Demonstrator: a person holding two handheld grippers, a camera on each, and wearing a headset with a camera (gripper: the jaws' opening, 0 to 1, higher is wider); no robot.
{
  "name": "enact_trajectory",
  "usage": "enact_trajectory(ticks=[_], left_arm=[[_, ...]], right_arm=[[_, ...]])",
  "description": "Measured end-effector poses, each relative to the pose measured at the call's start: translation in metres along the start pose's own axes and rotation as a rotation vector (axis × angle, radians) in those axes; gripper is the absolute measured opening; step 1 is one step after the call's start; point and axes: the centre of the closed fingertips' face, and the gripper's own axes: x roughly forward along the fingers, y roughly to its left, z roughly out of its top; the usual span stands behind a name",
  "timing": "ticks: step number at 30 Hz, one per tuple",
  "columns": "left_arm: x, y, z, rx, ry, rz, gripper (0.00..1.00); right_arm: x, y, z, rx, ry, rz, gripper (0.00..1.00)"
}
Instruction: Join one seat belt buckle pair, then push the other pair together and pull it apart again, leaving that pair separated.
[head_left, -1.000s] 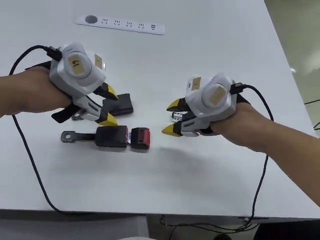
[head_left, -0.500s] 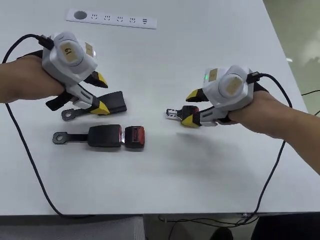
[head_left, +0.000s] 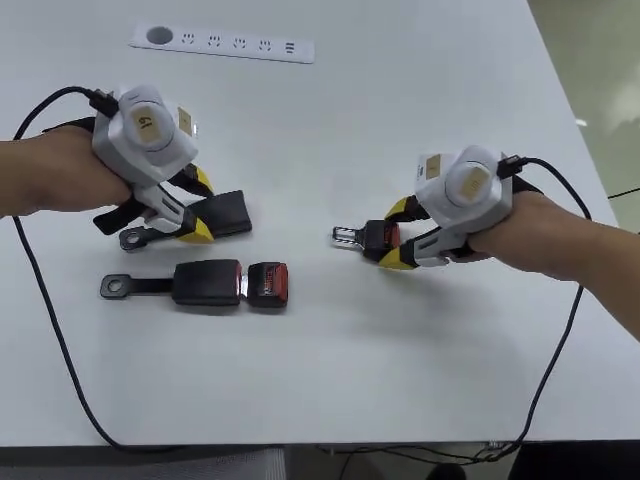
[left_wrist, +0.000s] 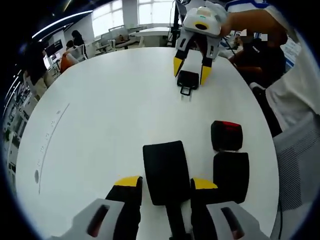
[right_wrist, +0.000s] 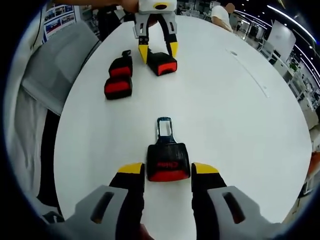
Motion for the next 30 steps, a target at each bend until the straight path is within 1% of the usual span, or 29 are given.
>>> enact_trajectory(ticks=[2,3,5,6,8,13,15,16,19,21,24,29,30], left_arm=[[0.001,-0.003,0.003,0.013,-0.003,-0.014,0.36],[0.002,-0.003,0.004,0.027,0.001,-0.011,0.36],[0.002,-0.001,0.003,0.034,0.002,-0.018,0.36],[0.002,-0.001,0.003,0.039,0.002,-0.021,0.35],[0.003,-0.002,0.003,0.061,0.009,-0.029,0.34],[0.005,-0.006,0.001,0.071,0.025,-0.032,0.34],[0.006,-0.003,-0.002,0.072,0.025,-0.029,0.34],[0.008,-0.002,-0.004,0.065,0.033,-0.028,0.34],[0.008,-0.002,-0.004,0.063,0.031,-0.035,0.34],[0.007,-0.003,-0.004,0.077,0.036,-0.04,0.34],[0.009,-0.002,-0.005,0.082,0.041,-0.043,0.34],[0.011,0.001,-0.008,0.085,0.057,-0.042,0.34],[0.011,-0.001,-0.008,0.085,0.06,-0.041,0.34]], right_arm=[[-0.002,0.002,0.003,-0.003,0.001,0.005,0.34],[-0.001,0.001,0.004,-0.003,0.0,0.006,0.34],[0.0,0.001,0.002,-0.009,0.005,0.013,0.33],[0.0,0.0,0.004,0.004,-0.006,0.015,0.34],[-0.001,0.0,0.005,-0.002,-0.005,0.02,0.33],[0.0,0.001,0.006,-0.007,-0.01,0.028,0.33],[0.002,0.0,0.007,-0.007,-0.016,0.034,0.33],[0.002,0.0,0.007,-0.007,-0.018,0.04,0.33],[0.003,-0.001,0.006,-0.001,-0.02,0.051,0.33],[0.004,-0.001,0.006,-0.005,-0.021,0.054,0.33],[0.005,-0.003,0.006,-0.014,-0.019,0.06,0.33],[0.006,-0.003,0.007,-0.022,-0.012,0.063,0.33],[0.006,-0.003,0.007,-0.023,-0.011,0.063,0.33]])
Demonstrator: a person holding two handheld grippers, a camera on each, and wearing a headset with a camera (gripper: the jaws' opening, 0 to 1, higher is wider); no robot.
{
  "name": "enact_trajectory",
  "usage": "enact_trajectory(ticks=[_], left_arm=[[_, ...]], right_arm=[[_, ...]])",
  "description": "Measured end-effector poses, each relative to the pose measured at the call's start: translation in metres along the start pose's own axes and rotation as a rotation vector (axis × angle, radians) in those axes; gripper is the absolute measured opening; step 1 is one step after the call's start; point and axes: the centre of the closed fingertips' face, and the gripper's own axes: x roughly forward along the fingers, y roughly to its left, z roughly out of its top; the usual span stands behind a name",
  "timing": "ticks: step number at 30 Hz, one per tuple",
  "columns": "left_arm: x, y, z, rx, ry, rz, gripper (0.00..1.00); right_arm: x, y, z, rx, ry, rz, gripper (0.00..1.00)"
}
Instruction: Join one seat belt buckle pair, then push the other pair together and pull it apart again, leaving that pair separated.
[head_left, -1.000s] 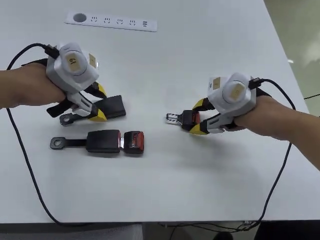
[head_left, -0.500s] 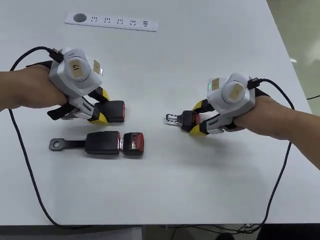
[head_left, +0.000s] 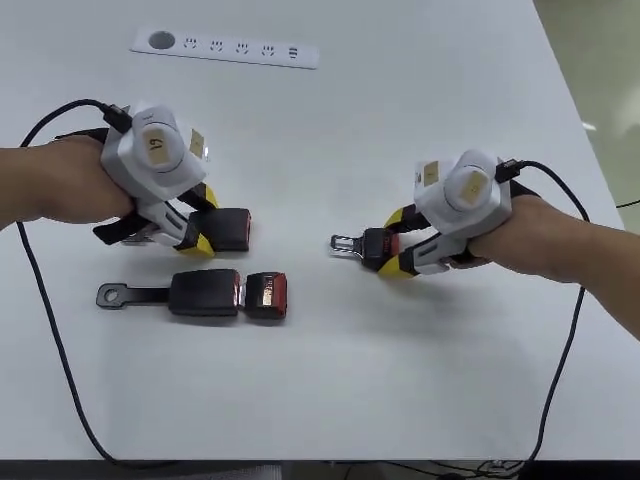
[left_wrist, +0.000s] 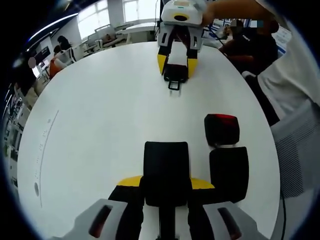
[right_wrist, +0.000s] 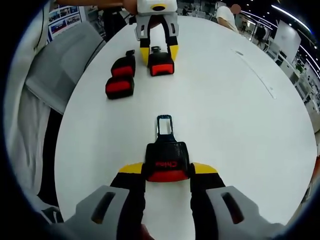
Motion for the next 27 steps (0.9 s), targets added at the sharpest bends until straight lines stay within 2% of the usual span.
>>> enact_trajectory(ticks=[4,9,20,27], left_arm=[[0.0,-0.002,0.001,0.002,0.0,-0.001,0.34],[0.001,-0.002,0.0,0.0,-0.006,0.0,0.34],[0.001,-0.007,0.002,0.0,-0.002,0.002,0.34],[0.001,-0.008,0.003,0.003,0.002,0.001,0.34]], right_arm=[[0.002,-0.001,0.004,-0.005,-0.004,-0.01,0.33],[0.009,0.006,0.014,-0.024,-0.012,0.003,0.33],[0.027,0.013,0.05,-0.026,-0.068,0.012,0.32],[0.039,0.012,0.071,-0.02,-0.092,0.007,0.32]])
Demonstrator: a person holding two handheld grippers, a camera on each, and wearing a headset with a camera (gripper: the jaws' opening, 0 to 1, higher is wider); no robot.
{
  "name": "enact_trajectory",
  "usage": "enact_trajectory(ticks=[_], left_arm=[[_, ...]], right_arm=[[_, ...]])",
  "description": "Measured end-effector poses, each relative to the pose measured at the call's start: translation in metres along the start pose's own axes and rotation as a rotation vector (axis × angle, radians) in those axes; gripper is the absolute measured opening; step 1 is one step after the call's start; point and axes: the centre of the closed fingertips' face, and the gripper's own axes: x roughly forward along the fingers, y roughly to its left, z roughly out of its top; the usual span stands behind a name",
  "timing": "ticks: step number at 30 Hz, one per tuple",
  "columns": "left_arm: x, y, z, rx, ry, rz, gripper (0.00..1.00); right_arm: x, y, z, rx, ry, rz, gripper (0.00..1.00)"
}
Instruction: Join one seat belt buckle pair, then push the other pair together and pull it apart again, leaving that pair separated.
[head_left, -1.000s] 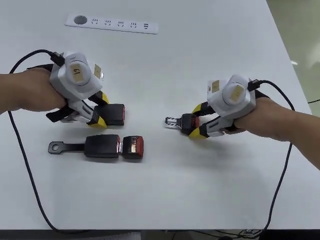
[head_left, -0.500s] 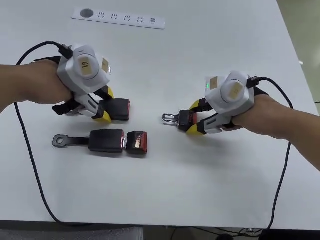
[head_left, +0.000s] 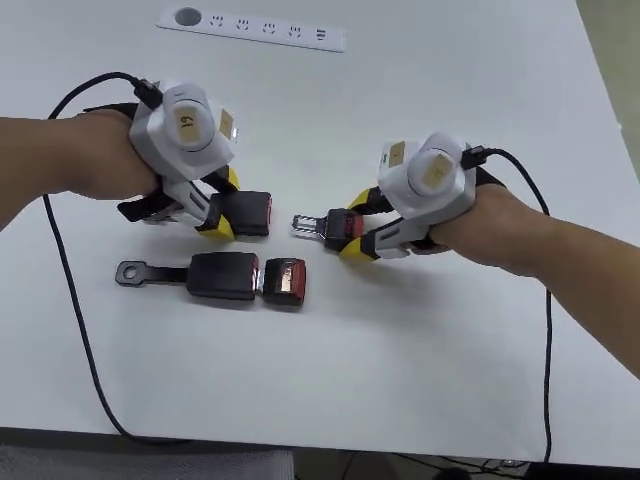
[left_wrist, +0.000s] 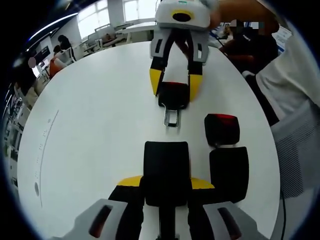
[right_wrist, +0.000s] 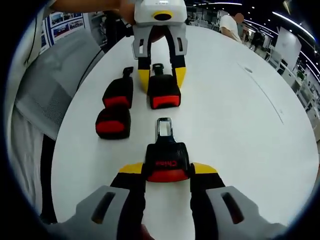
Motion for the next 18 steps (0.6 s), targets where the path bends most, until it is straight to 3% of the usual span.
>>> enact_trajectory(ticks=[9,18], left_arm=[[0.001,0.0,0.001,-0.001,0.0,0.001,0.34],[0.002,0.0,0.001,0.001,0.005,0.0,0.34]], right_arm=[[0.014,-0.003,0.02,0.001,-0.005,-0.021,0.32],[0.013,-0.003,0.022,-0.029,0.007,-0.021,0.32]])
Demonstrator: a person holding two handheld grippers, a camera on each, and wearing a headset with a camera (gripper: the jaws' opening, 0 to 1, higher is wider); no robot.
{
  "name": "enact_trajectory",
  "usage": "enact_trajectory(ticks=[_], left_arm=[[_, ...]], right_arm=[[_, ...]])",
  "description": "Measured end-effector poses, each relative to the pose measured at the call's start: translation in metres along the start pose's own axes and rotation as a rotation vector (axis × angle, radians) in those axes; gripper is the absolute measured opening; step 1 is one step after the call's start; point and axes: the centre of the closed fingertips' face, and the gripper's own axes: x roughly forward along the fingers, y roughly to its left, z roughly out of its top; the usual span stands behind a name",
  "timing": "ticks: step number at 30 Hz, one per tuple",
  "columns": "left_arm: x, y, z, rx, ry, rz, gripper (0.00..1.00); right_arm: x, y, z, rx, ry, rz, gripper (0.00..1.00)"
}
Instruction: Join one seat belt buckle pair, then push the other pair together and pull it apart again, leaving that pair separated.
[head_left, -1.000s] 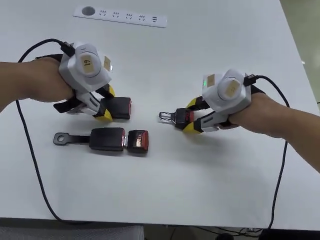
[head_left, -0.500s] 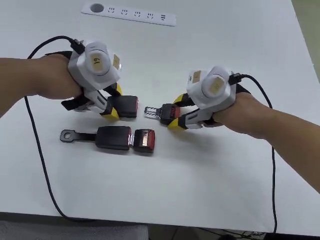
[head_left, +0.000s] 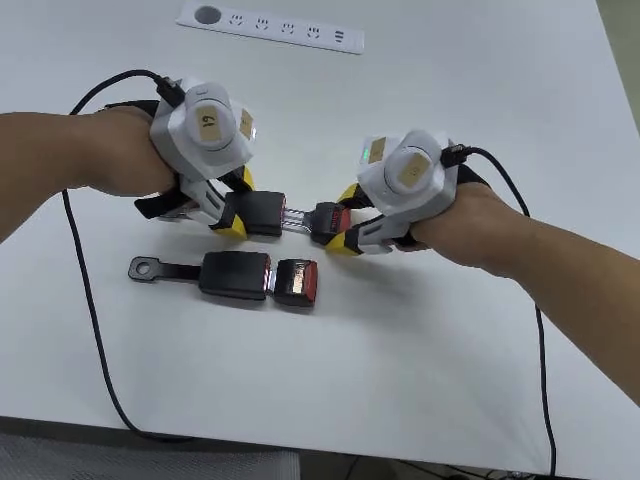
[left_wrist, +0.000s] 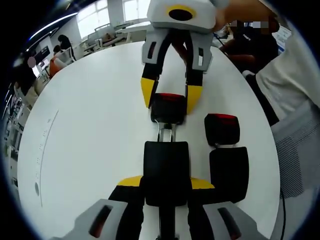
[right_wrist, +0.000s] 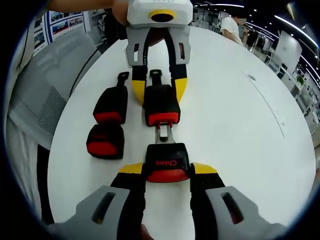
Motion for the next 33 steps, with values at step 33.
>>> enact_trajectory(ticks=[33], left_arm=[[0.0,0.005,-0.003,0.003,-0.026,0.0,0.32]], right_arm=[[0.021,0.001,0.025,-0.037,-0.014,0.047,0.3]])
